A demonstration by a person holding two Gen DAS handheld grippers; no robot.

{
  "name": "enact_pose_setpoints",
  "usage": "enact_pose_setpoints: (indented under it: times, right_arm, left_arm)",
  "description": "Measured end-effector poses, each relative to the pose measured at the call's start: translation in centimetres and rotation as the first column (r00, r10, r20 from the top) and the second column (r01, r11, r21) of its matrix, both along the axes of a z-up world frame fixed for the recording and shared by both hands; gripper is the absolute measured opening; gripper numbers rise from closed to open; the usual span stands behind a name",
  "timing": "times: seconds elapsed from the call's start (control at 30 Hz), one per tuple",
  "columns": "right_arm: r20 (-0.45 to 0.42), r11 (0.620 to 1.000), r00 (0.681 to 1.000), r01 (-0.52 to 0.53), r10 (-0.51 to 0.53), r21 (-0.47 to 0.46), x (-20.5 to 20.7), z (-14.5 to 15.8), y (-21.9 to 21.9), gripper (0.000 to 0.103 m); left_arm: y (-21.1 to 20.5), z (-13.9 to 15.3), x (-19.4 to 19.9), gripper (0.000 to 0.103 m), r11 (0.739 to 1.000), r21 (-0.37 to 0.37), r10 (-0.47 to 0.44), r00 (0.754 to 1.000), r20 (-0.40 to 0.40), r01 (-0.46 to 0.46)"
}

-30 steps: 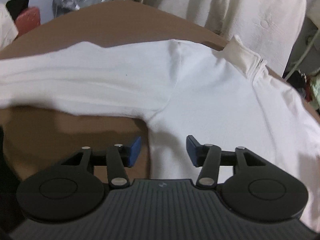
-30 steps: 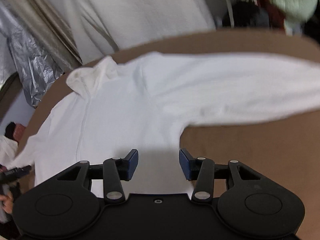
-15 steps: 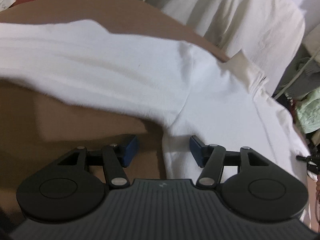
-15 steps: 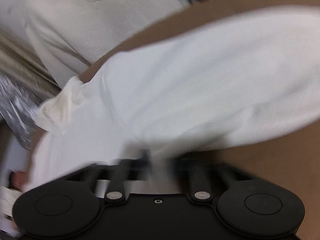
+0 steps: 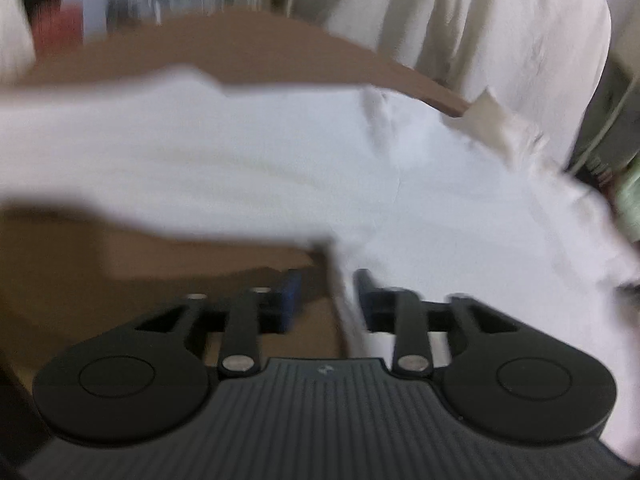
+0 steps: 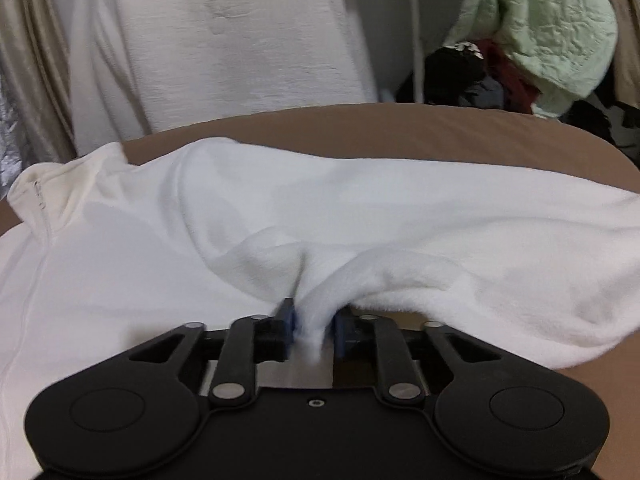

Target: Fold clothes

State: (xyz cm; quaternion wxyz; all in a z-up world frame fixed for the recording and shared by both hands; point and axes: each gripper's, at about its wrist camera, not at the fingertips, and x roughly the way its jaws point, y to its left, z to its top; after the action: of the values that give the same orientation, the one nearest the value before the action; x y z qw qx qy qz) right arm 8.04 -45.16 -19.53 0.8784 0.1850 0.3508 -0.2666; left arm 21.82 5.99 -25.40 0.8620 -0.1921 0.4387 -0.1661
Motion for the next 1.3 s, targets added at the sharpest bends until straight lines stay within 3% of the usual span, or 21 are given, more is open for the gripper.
enact_pose_setpoints:
  times: [0.07,0.13,0.2,0.23,0.33,0.4,0.43,0.47,0.5,0.6,0.67,0.77,0.8,0.93,1.03,1.07,1.17,1.2,1.23,1.27,1.3]
  right_arm:
    - [-0.015,0.999,1.0,0.015,-0.015,0.034,-0.9,0.8,-0.1,0.053]
    - [0.013,0.994,1.0,-0.023,0.022,0.11,-2.6,1.5,0.0,0.057]
    - [0.044,0.98,0.997,-0.077,0.07,0.183,-4.7,1.6,0.5,0.066]
    - [0.041,0.975,0.995,-0.099,0.092,0.199,-5.4,1.4,1.0,0.071]
    - [-0.027,0.975,0.989,-0.139,0.146,0.174,-6.5,-0.3,2.5,0.071]
    - [-0.044,0.986,0.99,-0.131,0.136,0.105,-6.7,-1.1,3.2,0.064]
    - [-0.052,0.99,0.99,-0.127,0.13,0.07,-6.8,-1.5,3.6,0.047]
    - [-0.062,0.992,0.99,-0.122,0.125,0.043,-6.9,-1.7,3.8,0.015]
    - [-0.076,0.993,0.99,-0.118,0.12,0.028,-6.8,-1.7,3.9,0.008]
    - [-0.089,0.997,0.993,-0.07,0.072,0.026,-7.1,-1.2,3.5,0.009]
    - [-0.118,1.0,0.993,-0.024,0.022,-0.017,-7.8,-0.3,3.8,0.046]
    - [-0.129,0.999,0.992,0.0,-0.005,-0.036,-10.1,1.1,4.6,0.056]
    - [-0.104,0.999,0.994,-0.034,0.036,0.018,-11.6,1.3,4.6,0.058]
    - [-0.006,0.971,0.991,-0.129,0.133,0.203,-18.1,1.4,5.0,0.068]
    - [0.007,0.945,0.989,-0.145,0.149,0.292,-22.4,0.4,5.7,0.068]
    - [0.011,0.936,0.987,-0.155,0.16,0.315,-23.6,0.0,6.1,0.068]
    - [0.049,0.911,0.974,-0.225,0.222,0.346,-26.6,-0.4,7.8,0.067]
    - [0.054,0.907,0.966,-0.257,0.254,0.333,-27.3,-0.4,8.6,0.063]
    - [0.033,0.914,0.956,-0.288,0.291,0.287,-27.8,-0.3,9.5,0.027]
    - [-0.013,0.927,0.95,-0.301,0.312,0.224,-28.1,-0.3,10.3,0.006]
    - [-0.049,0.941,0.952,-0.291,0.304,0.173,-28.5,-0.2,10.9,0.006]
  left_arm:
    - [0.5,-1.2,0.3,0.07,0.985,-0.169,-0.043,0.994,-0.098,0.026]
    - [-0.3,-1.9,0.5,0.071,0.977,-0.205,-0.079,0.989,-0.124,0.052]
    - [-2.0,-1.7,0.5,0.058,0.989,-0.109,-0.108,0.991,-0.083,0.098]
    - [-2.8,-1.4,0.4,0.013,0.992,-0.034,-0.124,0.99,-0.062,0.122]
    - [-4.5,0.0,-1.4,0.011,0.973,0.188,-0.14,0.99,0.008,0.136]
    - [-4.9,1.0,-2.9,0.007,0.946,0.306,-0.132,0.989,0.06,0.108]
    - [-5.1,1.2,-3.3,0.007,0.92,0.382,-0.131,0.988,0.081,0.091]
    - [-5.0,1.3,-3.4,0.007,0.916,0.394,-0.124,0.989,0.086,0.081]
    - [-4.4,1.5,-3.3,0.007,0.934,0.349,-0.103,0.992,0.071,0.072]
    - [-2.9,2.6,-3.7,0.008,0.977,0.212,-0.043,0.999,0.024,0.037]
    - [-2.8,4.0,-5.2,0.019,0.982,0.181,-0.053,0.998,0.042,0.044]
    - [-3.0,5.8,-7.4,0.063,0.989,0.128,-0.079,0.995,0.058,0.071]
    - [-3.5,5.8,-8.2,0.064,0.99,0.1,-0.107,0.993,0.047,0.102]
    - [-5.9,4.0,-11.1,0.068,0.976,0.023,-0.215,0.975,-0.047,0.216]
    - [-8.0,0.9,-12.4,0.061,0.952,0.117,-0.263,0.951,-0.16,0.283]
    - [-8.4,0.6,-13.0,0.049,0.937,0.174,-0.279,0.948,-0.156,0.304]
    - [-8.7,1.5,-14.8,0.036,0.891,0.308,-0.312,0.943,-0.119,0.334]
    - [-8.6,1.5,-15.2,0.036,0.883,0.33,-0.314,0.942,-0.117,0.335]
    - [-8.6,1.5,-15.6,0.036,0.874,0.352,-0.317,0.942,-0.113,0.336]
    - [-8.8,1.6,-16.1,0.036,0.864,0.374,-0.321,0.941,-0.107,0.337]
    - [-8.9,1.8,-16.5,0.036,0.853,0.396,-0.328,0.94,-0.098,0.339]
